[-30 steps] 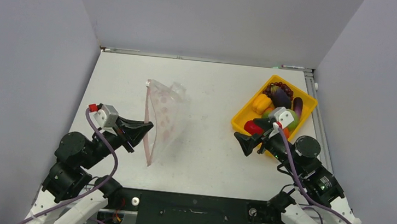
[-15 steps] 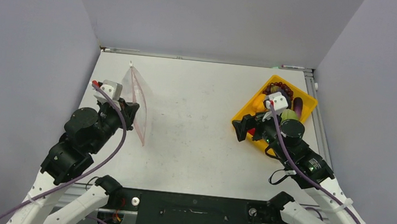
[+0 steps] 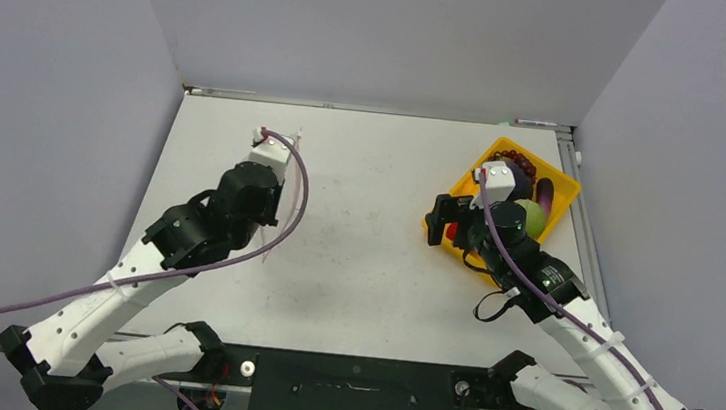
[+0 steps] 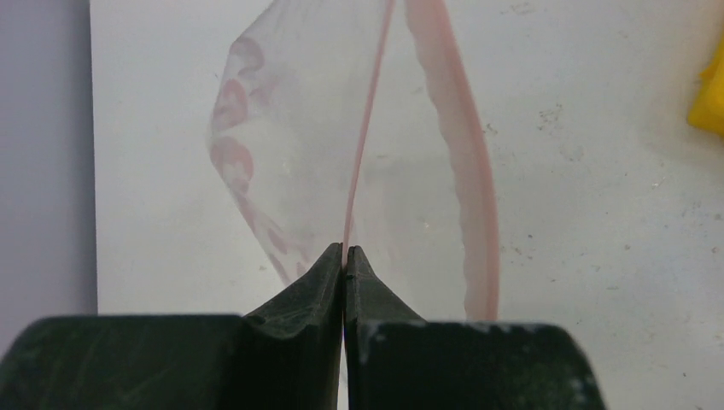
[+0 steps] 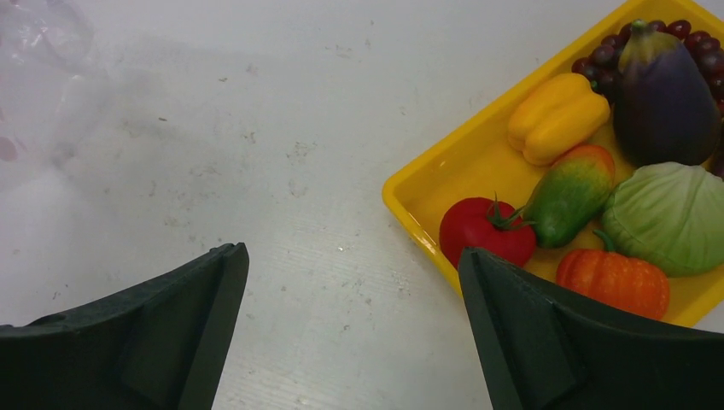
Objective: Place the food in the zip-top bag and seal the zipper
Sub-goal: Pick up the zipper food storage bag at the center of the board, then adjust the bin at the center of the board.
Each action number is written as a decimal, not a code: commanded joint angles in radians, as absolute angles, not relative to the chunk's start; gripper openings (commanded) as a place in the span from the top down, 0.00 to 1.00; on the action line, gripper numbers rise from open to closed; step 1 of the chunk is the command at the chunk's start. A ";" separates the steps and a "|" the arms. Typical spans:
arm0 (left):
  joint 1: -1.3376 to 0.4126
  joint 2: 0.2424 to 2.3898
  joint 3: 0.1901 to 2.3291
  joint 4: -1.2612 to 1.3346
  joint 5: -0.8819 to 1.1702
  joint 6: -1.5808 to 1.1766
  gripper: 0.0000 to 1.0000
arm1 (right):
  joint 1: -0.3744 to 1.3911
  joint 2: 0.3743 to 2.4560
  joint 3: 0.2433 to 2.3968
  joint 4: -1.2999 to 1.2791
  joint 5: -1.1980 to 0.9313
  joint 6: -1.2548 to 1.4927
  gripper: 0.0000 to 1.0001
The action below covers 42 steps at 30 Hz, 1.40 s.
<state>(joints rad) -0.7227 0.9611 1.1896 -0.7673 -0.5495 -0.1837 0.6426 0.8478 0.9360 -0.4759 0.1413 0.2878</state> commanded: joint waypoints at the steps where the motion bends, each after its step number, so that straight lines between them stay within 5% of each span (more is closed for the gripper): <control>1: -0.803 1.017 1.218 -0.801 -0.700 -0.188 1.00 | 0.644 0.887 0.958 -0.483 0.245 0.339 0.00; 19: -0.883 0.928 1.034 -0.636 -0.659 -0.186 1.00 | 0.646 1.124 0.965 -0.417 0.493 0.509 0.04; 42: -0.881 0.869 0.966 -0.586 -0.535 -0.185 1.00 | 0.565 1.568 1.116 -0.328 0.690 0.706 0.24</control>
